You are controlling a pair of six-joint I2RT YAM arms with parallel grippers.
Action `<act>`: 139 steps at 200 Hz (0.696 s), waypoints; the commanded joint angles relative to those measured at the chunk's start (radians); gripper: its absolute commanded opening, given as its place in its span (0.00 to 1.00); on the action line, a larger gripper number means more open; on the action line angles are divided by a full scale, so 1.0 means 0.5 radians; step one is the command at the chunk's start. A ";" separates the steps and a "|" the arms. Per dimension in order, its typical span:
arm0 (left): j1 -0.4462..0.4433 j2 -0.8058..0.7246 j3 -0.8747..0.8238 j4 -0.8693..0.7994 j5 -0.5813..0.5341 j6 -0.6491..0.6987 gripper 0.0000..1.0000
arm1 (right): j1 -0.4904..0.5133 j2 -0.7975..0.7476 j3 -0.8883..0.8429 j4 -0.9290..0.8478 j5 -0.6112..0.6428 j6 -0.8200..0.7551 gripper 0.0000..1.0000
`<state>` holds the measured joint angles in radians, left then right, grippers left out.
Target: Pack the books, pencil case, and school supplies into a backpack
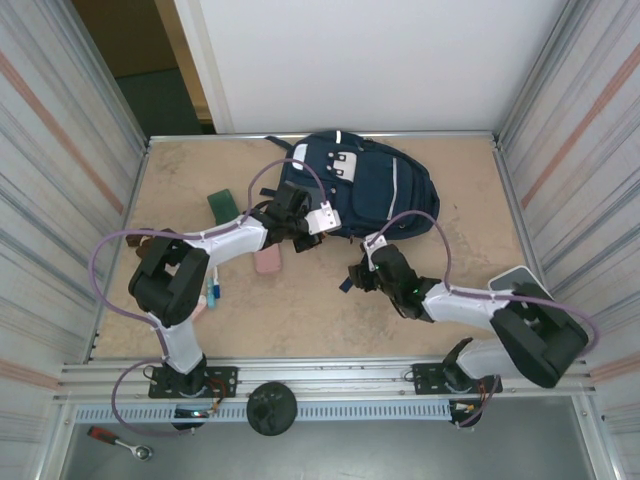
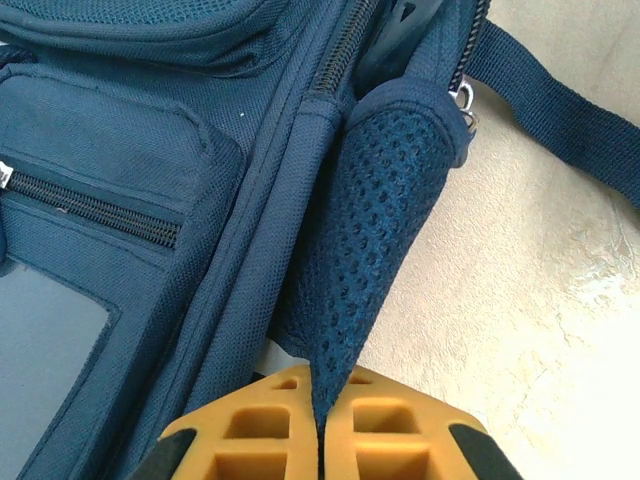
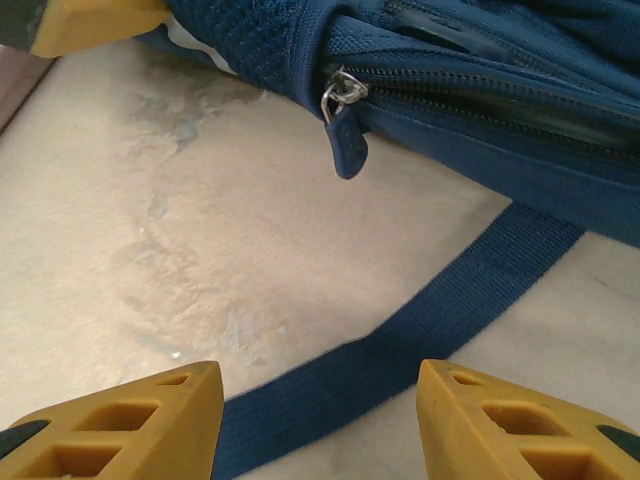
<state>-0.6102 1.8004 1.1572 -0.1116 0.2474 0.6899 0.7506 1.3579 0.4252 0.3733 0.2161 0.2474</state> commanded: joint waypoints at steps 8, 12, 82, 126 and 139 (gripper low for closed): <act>0.009 -0.140 0.044 0.065 0.188 -0.058 0.00 | 0.030 0.249 0.004 0.532 0.201 -0.150 0.53; 0.009 -0.134 0.046 0.069 0.190 -0.060 0.00 | 0.030 0.287 0.011 0.569 0.204 -0.156 0.53; 0.027 -0.117 0.041 0.064 0.215 -0.051 0.00 | 0.032 0.750 0.191 0.946 0.371 -0.212 0.46; 0.030 -0.073 0.039 0.061 0.217 -0.042 0.00 | 0.033 0.870 0.282 1.009 0.474 -0.242 0.36; 0.030 -0.070 0.036 0.067 0.221 -0.045 0.00 | 0.035 0.880 0.289 1.008 0.493 -0.254 0.32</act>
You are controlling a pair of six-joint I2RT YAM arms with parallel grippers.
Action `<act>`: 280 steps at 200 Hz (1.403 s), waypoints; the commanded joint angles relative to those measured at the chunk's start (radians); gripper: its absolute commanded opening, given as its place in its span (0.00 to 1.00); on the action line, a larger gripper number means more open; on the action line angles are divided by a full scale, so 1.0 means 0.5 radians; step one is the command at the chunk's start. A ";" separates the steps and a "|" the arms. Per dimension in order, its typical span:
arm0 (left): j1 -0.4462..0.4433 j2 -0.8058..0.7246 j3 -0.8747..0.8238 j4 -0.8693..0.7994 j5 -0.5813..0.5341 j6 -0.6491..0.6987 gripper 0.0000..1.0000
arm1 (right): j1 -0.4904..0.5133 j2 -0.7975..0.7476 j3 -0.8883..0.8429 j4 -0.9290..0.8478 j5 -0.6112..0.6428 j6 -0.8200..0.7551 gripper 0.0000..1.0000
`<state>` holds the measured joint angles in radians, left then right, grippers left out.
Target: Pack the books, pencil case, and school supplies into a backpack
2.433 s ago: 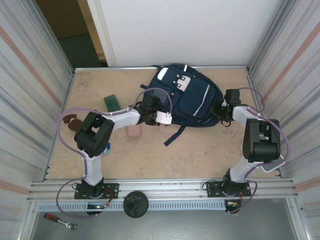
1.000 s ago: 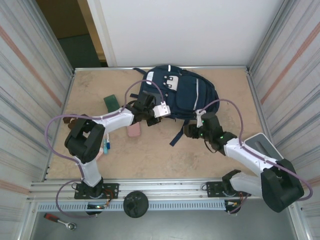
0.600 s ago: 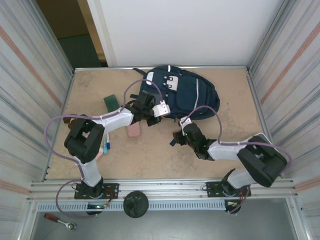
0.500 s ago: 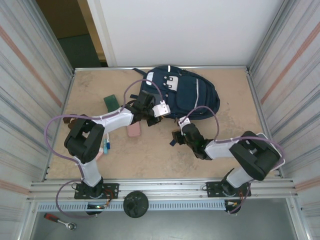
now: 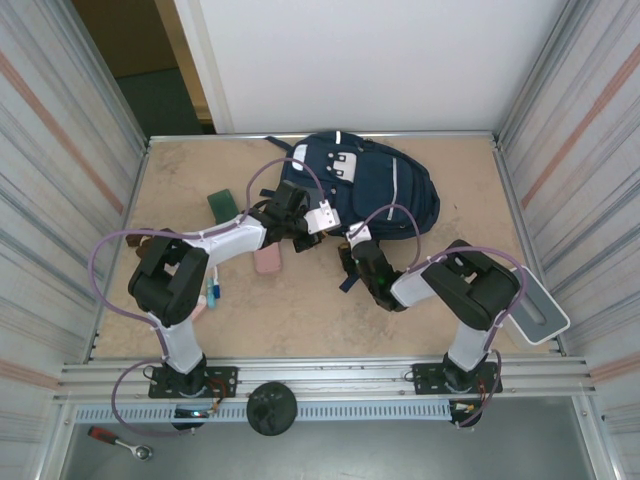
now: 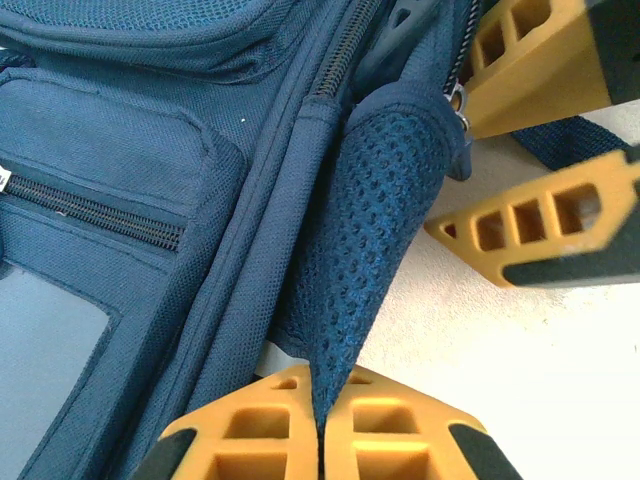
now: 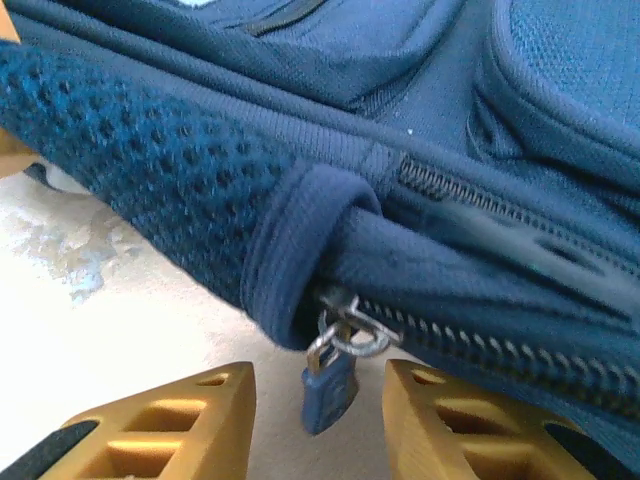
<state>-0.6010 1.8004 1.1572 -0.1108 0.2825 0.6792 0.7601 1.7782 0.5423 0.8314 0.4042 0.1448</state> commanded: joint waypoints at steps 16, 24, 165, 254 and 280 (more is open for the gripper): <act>0.012 -0.066 0.030 0.068 0.156 -0.023 0.00 | 0.016 0.052 0.058 0.092 0.136 -0.058 0.27; 0.012 -0.063 0.029 0.070 0.153 -0.021 0.00 | 0.018 0.054 0.059 0.094 0.140 -0.062 0.24; 0.135 -0.066 -0.114 0.171 0.025 0.196 0.00 | -0.142 -0.510 -0.251 -0.605 0.011 0.281 0.00; 0.297 -0.071 -0.210 0.258 0.024 0.240 0.00 | -0.612 -1.023 -0.304 -1.206 -0.495 0.665 0.00; 0.331 -0.055 -0.202 0.303 -0.032 0.259 0.00 | -0.686 -1.100 -0.273 -1.264 -0.710 0.665 0.00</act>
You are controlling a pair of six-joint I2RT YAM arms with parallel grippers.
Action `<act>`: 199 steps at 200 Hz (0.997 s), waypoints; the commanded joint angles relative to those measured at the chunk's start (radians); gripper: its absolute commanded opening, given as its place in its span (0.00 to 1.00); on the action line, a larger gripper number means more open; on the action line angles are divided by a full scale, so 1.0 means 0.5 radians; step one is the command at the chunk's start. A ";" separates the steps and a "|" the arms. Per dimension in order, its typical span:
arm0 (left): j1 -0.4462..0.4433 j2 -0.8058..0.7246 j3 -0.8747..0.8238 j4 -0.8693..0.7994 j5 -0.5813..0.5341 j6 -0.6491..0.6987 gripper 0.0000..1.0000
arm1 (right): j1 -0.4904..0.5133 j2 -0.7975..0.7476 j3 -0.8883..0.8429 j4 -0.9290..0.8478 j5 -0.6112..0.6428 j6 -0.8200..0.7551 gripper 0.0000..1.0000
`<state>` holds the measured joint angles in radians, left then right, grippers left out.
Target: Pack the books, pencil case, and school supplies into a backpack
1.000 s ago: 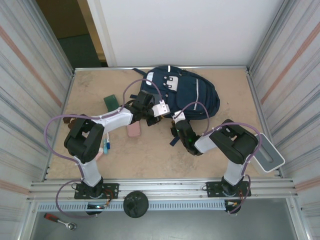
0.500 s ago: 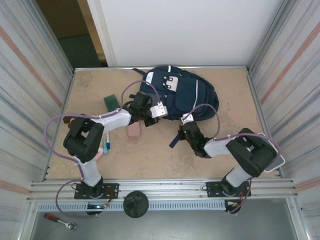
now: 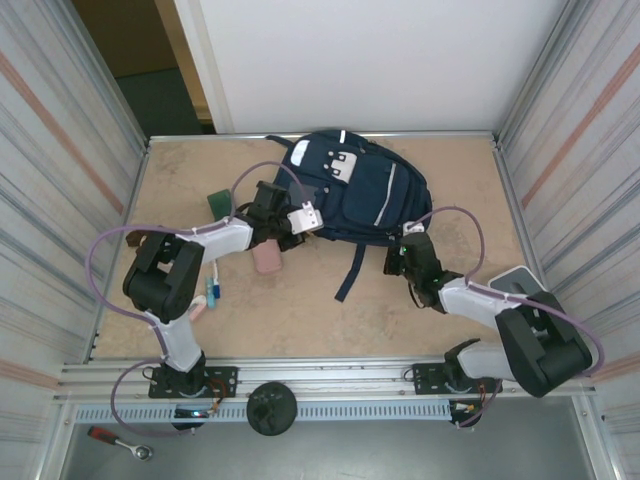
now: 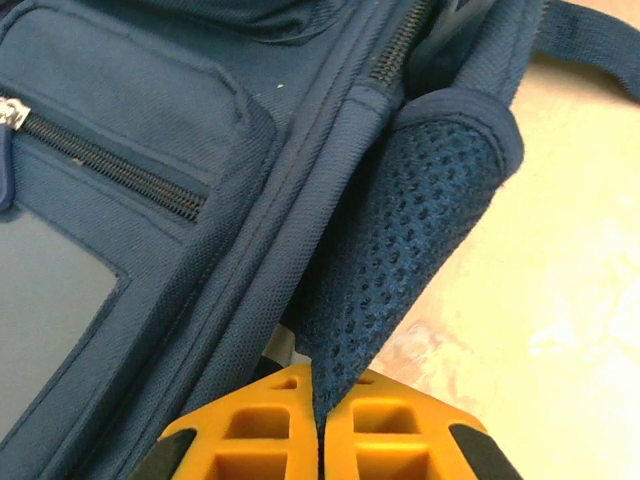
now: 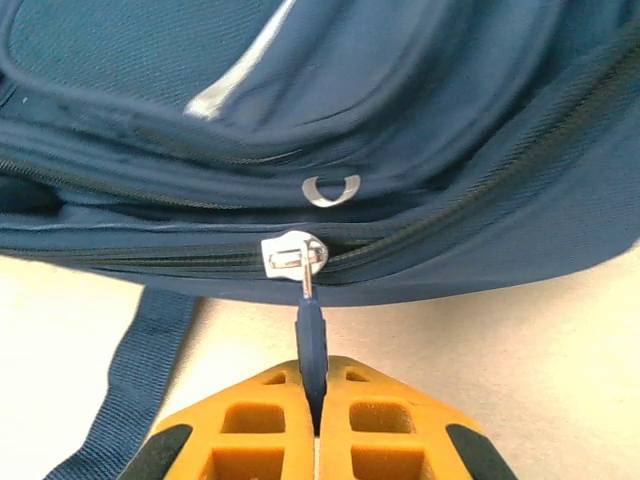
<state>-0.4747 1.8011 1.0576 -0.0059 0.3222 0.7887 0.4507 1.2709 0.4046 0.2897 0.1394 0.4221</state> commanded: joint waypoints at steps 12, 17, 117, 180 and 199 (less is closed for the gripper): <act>0.078 -0.052 0.008 0.091 -0.089 0.037 0.00 | -0.062 -0.075 0.032 -0.175 -0.279 0.111 0.00; 0.078 -0.054 0.008 0.094 -0.074 0.028 0.01 | -0.057 -0.064 0.048 -0.167 -0.312 0.113 0.00; -0.397 -0.099 0.048 0.129 0.041 0.220 0.62 | 0.067 -0.023 0.169 -0.135 -0.512 0.136 0.00; -0.535 0.250 0.279 0.185 0.142 0.226 0.58 | 0.156 -0.005 0.212 -0.096 -0.509 0.180 0.00; -0.532 0.293 0.294 0.199 0.114 0.234 0.48 | 0.166 0.010 0.218 -0.093 -0.515 0.187 0.00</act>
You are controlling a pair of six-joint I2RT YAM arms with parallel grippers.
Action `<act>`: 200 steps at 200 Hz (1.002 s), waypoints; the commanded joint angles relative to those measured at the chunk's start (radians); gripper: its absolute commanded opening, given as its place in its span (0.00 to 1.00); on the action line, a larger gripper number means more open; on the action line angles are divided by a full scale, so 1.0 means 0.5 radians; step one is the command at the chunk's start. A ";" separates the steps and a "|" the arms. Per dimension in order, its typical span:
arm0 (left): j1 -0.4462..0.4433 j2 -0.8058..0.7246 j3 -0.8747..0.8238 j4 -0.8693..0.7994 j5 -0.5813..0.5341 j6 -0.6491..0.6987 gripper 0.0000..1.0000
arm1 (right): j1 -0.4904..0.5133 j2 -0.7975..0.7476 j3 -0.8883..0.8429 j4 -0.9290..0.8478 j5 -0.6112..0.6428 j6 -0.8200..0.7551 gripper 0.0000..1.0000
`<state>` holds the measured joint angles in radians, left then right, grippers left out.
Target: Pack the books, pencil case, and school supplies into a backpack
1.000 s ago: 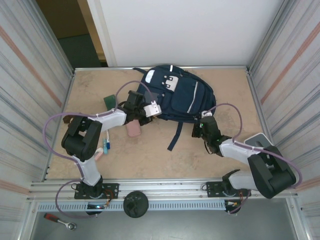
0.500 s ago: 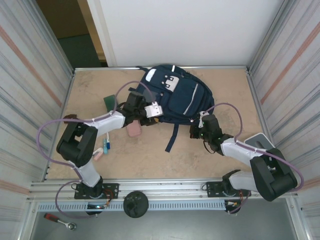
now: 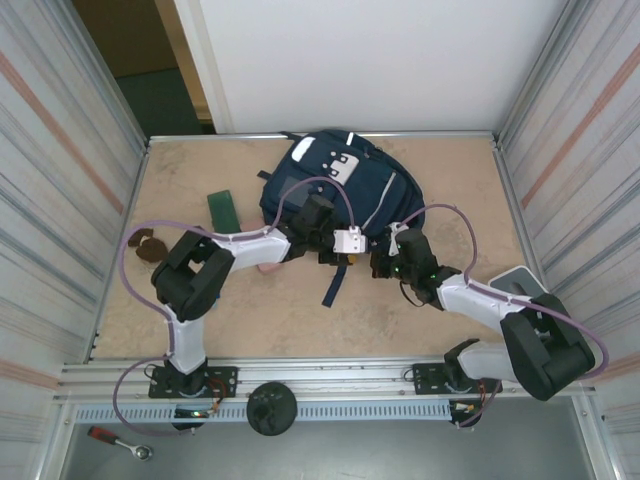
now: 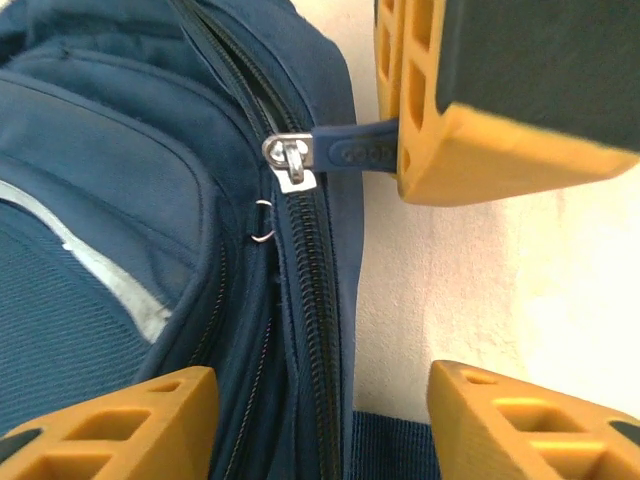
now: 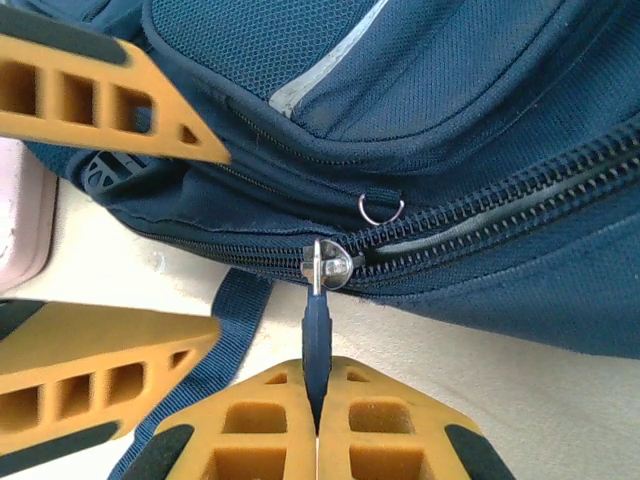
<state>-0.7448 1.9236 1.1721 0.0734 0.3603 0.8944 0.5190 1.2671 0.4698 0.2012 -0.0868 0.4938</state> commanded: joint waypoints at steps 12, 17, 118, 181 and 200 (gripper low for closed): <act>0.021 0.053 0.054 0.068 0.016 0.025 0.37 | 0.028 0.019 0.088 0.063 -0.049 0.045 0.00; 0.031 0.050 0.048 0.083 0.017 0.022 0.32 | 0.029 0.019 0.090 0.044 -0.035 0.040 0.00; 0.467 -0.139 -0.048 0.166 0.290 0.057 0.06 | -0.159 -0.115 0.142 -0.567 0.352 0.157 0.00; 0.468 -0.288 -0.207 0.120 0.312 -0.022 0.47 | 0.059 0.017 0.272 -0.369 0.222 0.103 0.00; 0.376 -0.338 -0.236 0.096 0.368 -0.074 0.56 | 0.108 0.037 0.305 -0.333 0.196 0.111 0.00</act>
<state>-0.5014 1.8263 1.0760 0.1249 0.5022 0.8970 0.5411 1.2739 0.5770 0.0147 0.0269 0.5411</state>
